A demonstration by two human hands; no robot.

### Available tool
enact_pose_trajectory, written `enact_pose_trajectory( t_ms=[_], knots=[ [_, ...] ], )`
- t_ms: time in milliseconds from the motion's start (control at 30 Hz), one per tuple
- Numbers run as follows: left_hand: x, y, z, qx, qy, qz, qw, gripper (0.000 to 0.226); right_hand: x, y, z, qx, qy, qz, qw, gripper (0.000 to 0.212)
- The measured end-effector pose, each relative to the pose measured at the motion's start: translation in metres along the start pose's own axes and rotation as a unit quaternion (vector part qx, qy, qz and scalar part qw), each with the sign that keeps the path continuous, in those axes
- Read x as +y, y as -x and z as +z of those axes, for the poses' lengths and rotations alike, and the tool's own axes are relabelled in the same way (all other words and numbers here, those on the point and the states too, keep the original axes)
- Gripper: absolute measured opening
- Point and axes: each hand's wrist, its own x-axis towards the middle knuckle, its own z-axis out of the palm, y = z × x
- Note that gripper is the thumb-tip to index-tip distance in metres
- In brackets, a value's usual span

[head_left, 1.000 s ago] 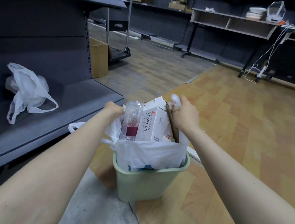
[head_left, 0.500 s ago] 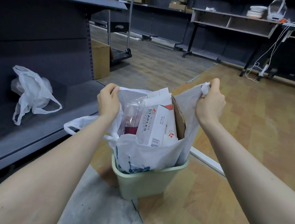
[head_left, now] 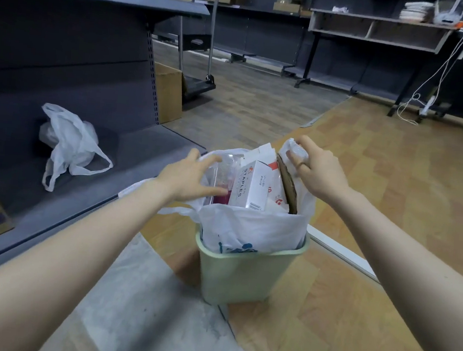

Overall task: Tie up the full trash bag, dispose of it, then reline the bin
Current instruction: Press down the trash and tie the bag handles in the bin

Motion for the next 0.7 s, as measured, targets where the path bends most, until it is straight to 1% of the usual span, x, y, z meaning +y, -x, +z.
enact_pose_trajectory(
  t_ms=[100, 167, 200, 300, 333, 433, 533, 567, 600, 700],
  knots=[
    [0.009, 0.019, 0.001, -0.043, -0.069, 0.05, 0.995, 0.063, -0.001, 0.004, -0.004, -0.024, -0.004, -0.002, 1.0, 0.032],
    [0.01, 0.028, 0.002, -0.064, -0.086, 0.068, 0.992, 0.057, -0.001, 0.006, -0.006, -0.033, -0.004, 0.0, 0.999, 0.034],
    [0.009, 0.03, 0.003, -0.063, -0.084, 0.079, 0.991, 0.058, -0.001, 0.007, -0.006, -0.034, -0.007, 0.0, 0.999, 0.034],
    [0.001, 0.033, 0.002, -0.039, -0.07, 0.112, 0.991, 0.082, -0.001, 0.007, -0.006, -0.031, -0.01, -0.001, 0.999, 0.035],
    [-0.001, 0.033, 0.002, -0.034, -0.066, 0.121, 0.99, 0.086, -0.001, 0.007, -0.006, -0.031, -0.011, -0.001, 0.999, 0.035],
    [-0.001, 0.035, -0.001, -0.036, -0.081, 0.137, 0.987, 0.081, -0.001, 0.006, -0.006, -0.036, -0.015, 0.003, 0.999, 0.037],
    [-0.005, 0.035, 0.003, -0.051, -0.121, 0.174, 0.976, 0.088, 0.0, 0.006, -0.006, -0.041, -0.018, 0.007, 0.999, 0.037],
    [-0.007, 0.035, 0.004, -0.05, -0.133, 0.187, 0.972, 0.086, 0.0, 0.006, -0.006, -0.043, -0.021, 0.01, 0.999, 0.037],
    [-0.008, 0.035, 0.004, -0.044, -0.141, 0.197, 0.969, 0.078, -0.001, 0.007, -0.007, -0.047, -0.024, 0.015, 0.999, 0.037],
    [-0.006, 0.035, 0.004, -0.019, -0.162, 0.2, 0.966, 0.034, 0.002, 0.007, -0.004, -0.055, -0.028, 0.02, 0.998, 0.035]
  ],
)
